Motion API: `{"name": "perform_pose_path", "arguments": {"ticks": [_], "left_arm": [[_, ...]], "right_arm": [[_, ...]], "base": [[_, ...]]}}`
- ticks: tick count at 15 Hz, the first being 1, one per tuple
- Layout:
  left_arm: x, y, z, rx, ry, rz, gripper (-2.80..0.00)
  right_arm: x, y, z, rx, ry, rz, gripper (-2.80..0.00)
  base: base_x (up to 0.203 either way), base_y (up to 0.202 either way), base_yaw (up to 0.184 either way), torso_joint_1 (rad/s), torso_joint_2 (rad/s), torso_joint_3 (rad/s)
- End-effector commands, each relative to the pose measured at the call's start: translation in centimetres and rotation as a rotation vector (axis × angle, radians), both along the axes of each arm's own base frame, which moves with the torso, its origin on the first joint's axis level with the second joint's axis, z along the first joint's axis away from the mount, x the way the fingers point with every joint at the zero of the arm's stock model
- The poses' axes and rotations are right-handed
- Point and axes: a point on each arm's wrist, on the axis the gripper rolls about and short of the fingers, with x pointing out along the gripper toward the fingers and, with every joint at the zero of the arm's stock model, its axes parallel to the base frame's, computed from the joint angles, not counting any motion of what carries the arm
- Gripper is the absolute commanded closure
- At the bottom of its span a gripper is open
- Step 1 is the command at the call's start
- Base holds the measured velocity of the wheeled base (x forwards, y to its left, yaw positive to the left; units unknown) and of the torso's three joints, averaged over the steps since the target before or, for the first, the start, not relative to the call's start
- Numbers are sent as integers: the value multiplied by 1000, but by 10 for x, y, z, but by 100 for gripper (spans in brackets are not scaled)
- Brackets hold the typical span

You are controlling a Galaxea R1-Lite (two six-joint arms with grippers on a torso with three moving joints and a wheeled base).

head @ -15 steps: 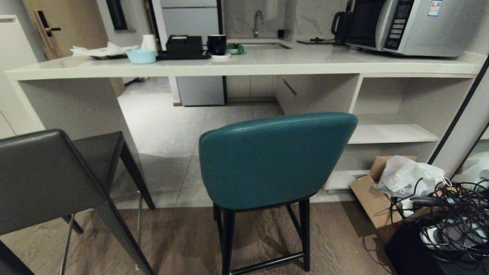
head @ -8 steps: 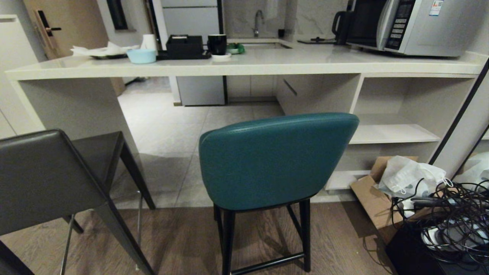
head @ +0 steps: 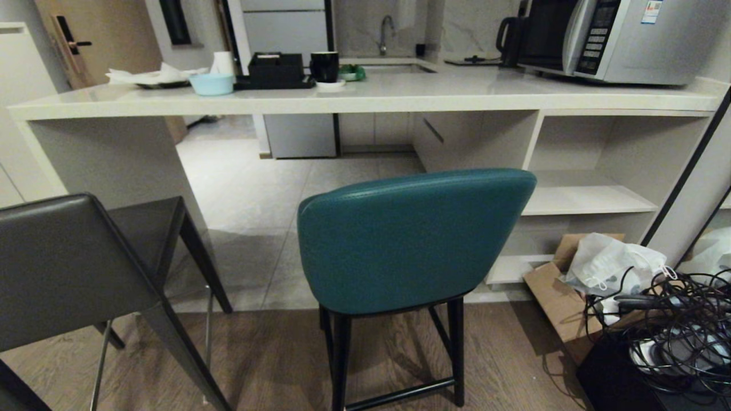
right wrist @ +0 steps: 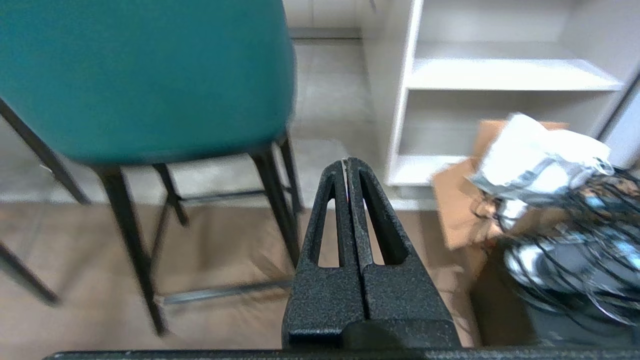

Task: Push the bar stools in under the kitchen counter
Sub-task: Push the blue chair back under the dining table

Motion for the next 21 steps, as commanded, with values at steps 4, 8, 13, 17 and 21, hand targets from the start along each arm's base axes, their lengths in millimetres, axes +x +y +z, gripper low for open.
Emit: {"name": "perform_pose_path", "arguments": {"ticks": [4,8,13,17,21], "left_arm": [[129,-20,33,6,93,-128,0],[197,-69,23,-22,84,-197,0],[202,-129,2,-71,106,-258,0],[193,-131,-13,-55,159,-247,0],[201,-144,-20,-56,186,-263,0]], "right_arm": [[113,0,58,48,150,23,0],[223,2,56,96,155,61,0],[357,-1,25,144,98,82,0],[442,-3,15,241,-2,99,0],[476,16,-15,262,57,140,0]], "base": [[0,0,0,0,0,0],[0,0,0,0,0,0],[0,0,0,0,0,0],[0,0,0,0,0,0],[0,0,0,0,0,0]]}}
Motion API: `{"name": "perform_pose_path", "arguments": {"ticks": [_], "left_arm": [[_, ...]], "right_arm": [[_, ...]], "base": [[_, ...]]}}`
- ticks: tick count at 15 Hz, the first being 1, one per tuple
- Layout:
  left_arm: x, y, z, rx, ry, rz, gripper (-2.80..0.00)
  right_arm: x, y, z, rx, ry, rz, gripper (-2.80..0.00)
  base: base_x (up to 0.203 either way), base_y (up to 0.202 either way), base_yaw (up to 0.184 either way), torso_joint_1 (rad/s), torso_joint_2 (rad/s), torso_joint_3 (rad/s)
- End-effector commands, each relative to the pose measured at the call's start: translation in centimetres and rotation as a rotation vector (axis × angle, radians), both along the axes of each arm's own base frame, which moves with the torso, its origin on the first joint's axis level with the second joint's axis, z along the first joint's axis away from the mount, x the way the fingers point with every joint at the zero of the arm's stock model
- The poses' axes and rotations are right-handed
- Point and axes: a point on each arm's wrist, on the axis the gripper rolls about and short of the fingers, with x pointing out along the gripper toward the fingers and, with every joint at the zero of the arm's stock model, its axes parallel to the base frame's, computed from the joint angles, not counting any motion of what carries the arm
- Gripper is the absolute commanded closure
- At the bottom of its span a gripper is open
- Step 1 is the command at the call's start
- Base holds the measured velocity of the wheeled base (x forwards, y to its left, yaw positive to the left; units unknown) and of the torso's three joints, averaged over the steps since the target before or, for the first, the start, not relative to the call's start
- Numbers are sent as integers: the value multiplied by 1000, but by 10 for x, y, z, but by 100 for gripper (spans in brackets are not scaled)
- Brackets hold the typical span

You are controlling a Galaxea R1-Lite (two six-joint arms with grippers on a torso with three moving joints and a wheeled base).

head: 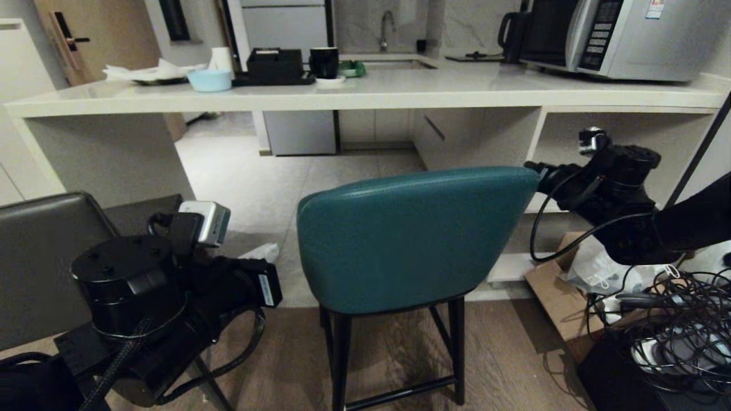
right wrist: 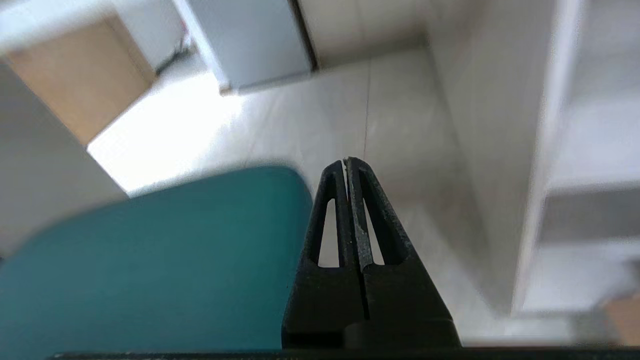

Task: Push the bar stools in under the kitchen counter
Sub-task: Push the blue chair back under the dining table

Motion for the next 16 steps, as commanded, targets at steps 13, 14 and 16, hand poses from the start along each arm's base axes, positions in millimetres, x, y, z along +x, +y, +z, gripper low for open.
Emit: {"name": "perform_pose_path", "arguments": {"ticks": [13,14,16], "left_arm": [[41,-47,-60,38,60,19,0],[46,-44,-60,38,59,34,0],[52,-36,-59,42,53,62,0]], "right_arm": [[0,46,-36,-10,65,104,0],[-2,47,-37,-20,68,105,0],[-5,50,-41,-43,54,113,0]], "base": [[0,0,0,0,0,0],[0,0,0,0,0,0],[0,0,0,0,0,0]]}}
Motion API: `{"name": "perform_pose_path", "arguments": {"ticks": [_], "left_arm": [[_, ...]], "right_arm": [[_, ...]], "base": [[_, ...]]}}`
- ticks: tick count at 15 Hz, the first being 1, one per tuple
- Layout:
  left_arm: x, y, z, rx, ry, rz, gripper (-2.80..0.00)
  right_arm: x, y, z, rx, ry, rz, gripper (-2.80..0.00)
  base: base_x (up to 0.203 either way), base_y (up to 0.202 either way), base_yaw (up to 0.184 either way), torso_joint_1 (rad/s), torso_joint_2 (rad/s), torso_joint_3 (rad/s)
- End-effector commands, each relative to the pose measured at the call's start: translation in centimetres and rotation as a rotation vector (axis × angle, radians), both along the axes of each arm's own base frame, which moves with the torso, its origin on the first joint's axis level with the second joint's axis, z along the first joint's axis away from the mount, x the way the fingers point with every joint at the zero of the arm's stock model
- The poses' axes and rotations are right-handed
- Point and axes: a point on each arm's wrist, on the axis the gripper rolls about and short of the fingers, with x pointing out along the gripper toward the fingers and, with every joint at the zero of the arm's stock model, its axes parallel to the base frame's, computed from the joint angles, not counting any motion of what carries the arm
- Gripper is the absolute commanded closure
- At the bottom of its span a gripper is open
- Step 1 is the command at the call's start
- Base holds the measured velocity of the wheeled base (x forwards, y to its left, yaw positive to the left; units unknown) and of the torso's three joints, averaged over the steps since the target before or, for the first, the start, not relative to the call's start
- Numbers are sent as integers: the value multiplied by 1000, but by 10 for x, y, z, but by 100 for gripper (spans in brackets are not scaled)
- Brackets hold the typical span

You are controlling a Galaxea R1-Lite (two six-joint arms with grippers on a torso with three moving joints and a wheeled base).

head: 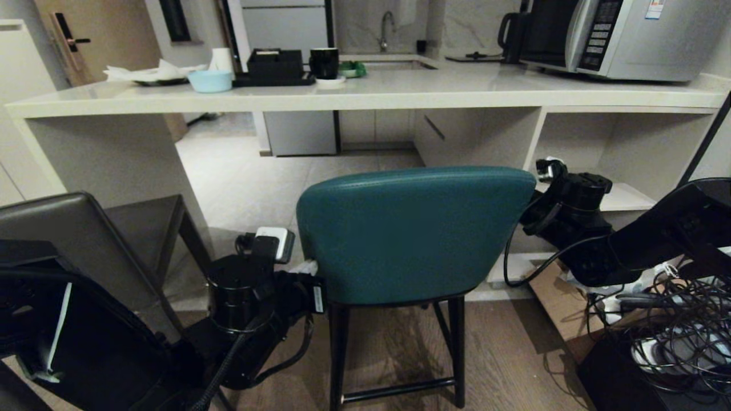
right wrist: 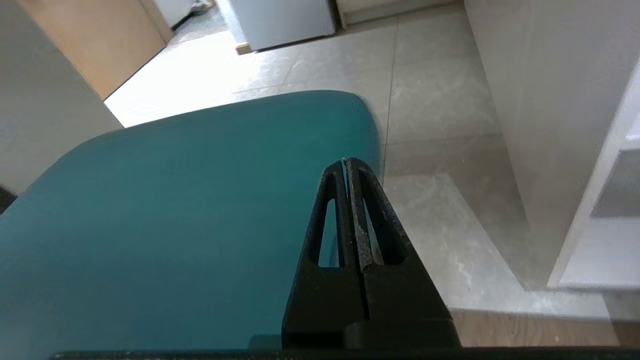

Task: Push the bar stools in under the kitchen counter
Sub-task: Push the blue chair back under the dining table

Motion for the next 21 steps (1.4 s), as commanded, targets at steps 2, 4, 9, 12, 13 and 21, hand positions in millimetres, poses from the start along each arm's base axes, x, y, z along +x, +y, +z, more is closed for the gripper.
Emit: {"name": "perform_pose_path", "arguments": {"ticks": [2,4,9,12,13,21], "left_arm": [[13,8,1,-5,-14,45,0],[27,12,2,4,-34,78,0],[43,22,4,14,-52,121,0],[47,31,5,12,-56,145,0],[50,35,6,10,-61,156,0],[17,54,20,-3,-61,124,0]], "right_arm": [[-5,8,1,-9,-15,20,0],[-6,11,3,-10,-22,28,0],[-8,14,5,-11,-26,32,0],[-7,15,5,-11,-24,35,0],[-7,14,5,-11,-23,32,0],[-48,-17,20,-16,23,-65,0]], "base": [[0,0,0,0,0,0],[0,0,0,0,0,0],[0,0,0,0,0,0],[0,0,0,0,0,0],[0,0,0,0,0,0],[0,0,0,0,0,0]]}}
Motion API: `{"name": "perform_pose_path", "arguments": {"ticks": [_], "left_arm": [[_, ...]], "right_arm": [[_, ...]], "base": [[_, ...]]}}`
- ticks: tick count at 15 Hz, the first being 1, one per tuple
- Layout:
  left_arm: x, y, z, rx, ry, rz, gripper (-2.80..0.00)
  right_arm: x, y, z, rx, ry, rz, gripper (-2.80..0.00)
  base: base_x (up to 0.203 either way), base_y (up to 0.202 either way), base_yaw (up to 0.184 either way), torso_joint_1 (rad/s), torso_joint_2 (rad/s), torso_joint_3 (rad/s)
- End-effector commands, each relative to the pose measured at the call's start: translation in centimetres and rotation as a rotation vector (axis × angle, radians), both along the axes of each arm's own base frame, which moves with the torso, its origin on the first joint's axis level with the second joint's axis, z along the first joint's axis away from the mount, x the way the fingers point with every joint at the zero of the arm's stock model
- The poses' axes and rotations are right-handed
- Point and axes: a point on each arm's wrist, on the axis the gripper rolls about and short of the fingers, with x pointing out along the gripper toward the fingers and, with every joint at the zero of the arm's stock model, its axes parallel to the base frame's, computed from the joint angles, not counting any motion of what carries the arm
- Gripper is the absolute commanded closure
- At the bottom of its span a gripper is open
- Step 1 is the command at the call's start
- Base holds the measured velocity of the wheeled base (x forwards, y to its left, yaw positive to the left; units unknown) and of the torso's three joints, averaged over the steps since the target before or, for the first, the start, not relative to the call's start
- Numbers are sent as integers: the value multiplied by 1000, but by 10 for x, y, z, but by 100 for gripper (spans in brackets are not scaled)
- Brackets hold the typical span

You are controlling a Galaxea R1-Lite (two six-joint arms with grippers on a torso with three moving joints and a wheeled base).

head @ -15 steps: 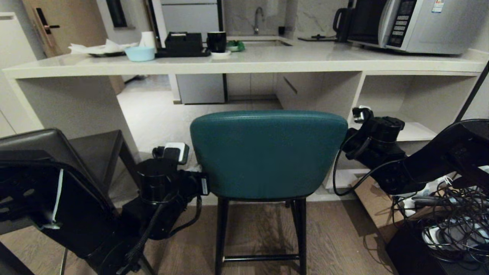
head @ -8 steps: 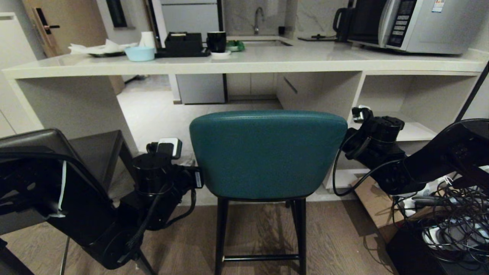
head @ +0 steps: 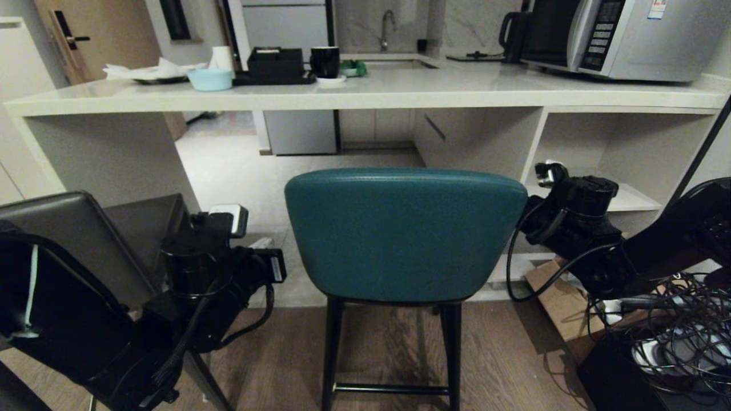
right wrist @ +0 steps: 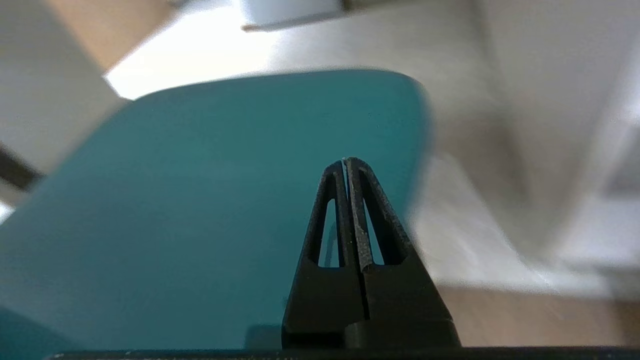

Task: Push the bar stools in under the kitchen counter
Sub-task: Push the blue chair back under the dining table

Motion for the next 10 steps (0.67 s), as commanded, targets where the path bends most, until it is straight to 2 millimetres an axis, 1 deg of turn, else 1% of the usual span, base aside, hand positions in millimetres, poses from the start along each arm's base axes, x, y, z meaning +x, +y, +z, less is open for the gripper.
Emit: {"name": "perform_pose_path", "arguments": {"ticks": [1,2,3,4,5,6,7,8,9,10], "left_arm": [[-12,9,5,-12,1,-67,0],[-12,14,6,-21,2,-102,0],[-8,15,6,-25,0,-101,0],[-1,15,4,-27,0,-91,0],[6,18,5,-32,-10,-73,0],[12,25,6,-36,-20,-51,0],[19,34,9,-39,-33,-26,0],[28,44,13,-47,-52,-31,0],[34,51,16,-53,-68,-71,0],[38,54,20,-59,-85,-112,0]], "right_arm": [[-27,-21,17,-1,-6,-67,0],[-37,-28,21,-3,-3,-99,0],[-46,-31,24,-5,2,-131,0],[-53,-34,24,-9,10,-167,0],[-55,-35,25,-11,12,-183,0],[-58,-35,29,-10,0,-190,0],[-66,-35,37,-9,-13,-190,0],[-77,-30,44,-7,-21,-174,0],[-90,-21,48,-6,-22,-145,0],[-103,-9,49,-6,-17,-100,0]], "base": [[0,0,0,0,0,0],[0,0,0,0,0,0],[0,0,0,0,0,0],[0,0,0,0,0,0],[0,0,0,0,0,0],[0,0,0,0,0,0],[0,0,0,0,0,0],[0,0,0,0,0,0],[0,0,0,0,0,0],[0,0,0,0,0,0]]}}
